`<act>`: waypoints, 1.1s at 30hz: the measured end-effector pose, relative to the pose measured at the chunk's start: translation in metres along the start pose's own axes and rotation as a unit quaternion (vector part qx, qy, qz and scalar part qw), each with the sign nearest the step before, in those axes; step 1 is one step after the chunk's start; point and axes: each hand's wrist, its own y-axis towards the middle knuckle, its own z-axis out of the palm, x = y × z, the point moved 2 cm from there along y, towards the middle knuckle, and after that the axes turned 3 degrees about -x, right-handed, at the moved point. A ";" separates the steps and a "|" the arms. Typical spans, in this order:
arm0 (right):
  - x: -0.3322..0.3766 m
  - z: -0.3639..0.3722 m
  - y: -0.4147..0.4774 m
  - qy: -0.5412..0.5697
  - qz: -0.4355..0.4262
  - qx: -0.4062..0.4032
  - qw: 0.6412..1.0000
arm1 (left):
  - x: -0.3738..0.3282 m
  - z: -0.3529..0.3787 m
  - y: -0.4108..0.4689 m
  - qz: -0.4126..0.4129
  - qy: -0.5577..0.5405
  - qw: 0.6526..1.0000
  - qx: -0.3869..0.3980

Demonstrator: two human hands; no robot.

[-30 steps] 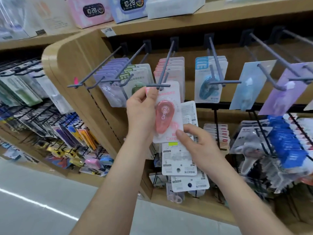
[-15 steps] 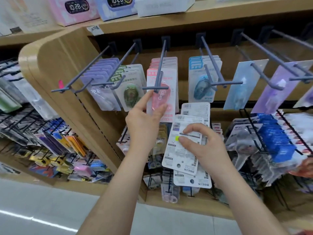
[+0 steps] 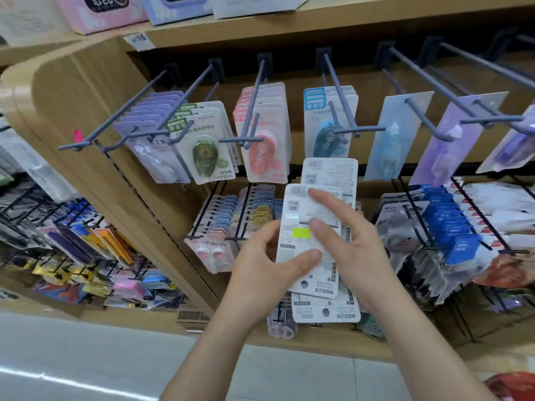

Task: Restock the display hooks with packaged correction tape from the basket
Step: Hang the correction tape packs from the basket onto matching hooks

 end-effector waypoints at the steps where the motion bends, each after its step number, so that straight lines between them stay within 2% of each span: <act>1: 0.000 0.002 -0.001 0.029 0.008 0.006 1.000 | 0.003 0.001 -0.001 -0.017 -0.042 0.999 0.001; 4: 0.002 0.001 -0.002 0.042 0.006 0.007 0.999 | 0.003 -0.003 -0.001 -0.027 -0.115 0.993 -0.028; 7: 0.001 -0.003 -0.001 0.046 -0.015 0.008 0.999 | 0.004 -0.003 -0.004 -0.020 -0.135 0.989 -0.050; 11: -0.005 -0.008 0.001 0.099 0.011 0.001 0.995 | 0.005 -0.002 -0.008 -0.023 -0.189 0.978 -0.080; 14: -0.013 -0.012 0.004 0.019 0.032 -0.022 0.999 | 0.001 -0.014 -0.010 0.052 -0.103 0.987 -0.116; 17: -0.013 -0.017 0.004 -0.034 0.075 -0.024 0.996 | -0.001 -0.031 -0.009 0.158 -0.029 0.983 -0.087; 19: -0.008 -0.017 0.001 -0.027 0.102 0.007 0.994 | 0.000 -0.040 -0.003 0.222 0.025 0.973 -0.066; 22: -0.004 -0.011 -0.002 -0.066 0.119 0.121 0.983 | 0.001 -0.045 0.007 0.282 0.095 0.952 -0.071; 25: -0.006 -0.005 -0.002 -0.064 0.131 0.171 0.974 | 0.002 -0.043 0.011 0.246 0.028 0.964 -0.092; 28: -0.007 -0.004 -0.002 -0.048 0.129 0.144 0.980 | 0.002 -0.036 0.008 0.222 -0.007 0.972 -0.083; 30: -0.007 -0.006 -0.003 -0.032 0.123 0.127 0.984 | 0.003 -0.035 0.008 0.162 -0.112 0.976 -0.093; 33: -0.007 -0.008 -0.005 -0.039 0.104 0.117 0.987 | -0.002 -0.036 0.014 0.055 -0.242 0.962 -0.111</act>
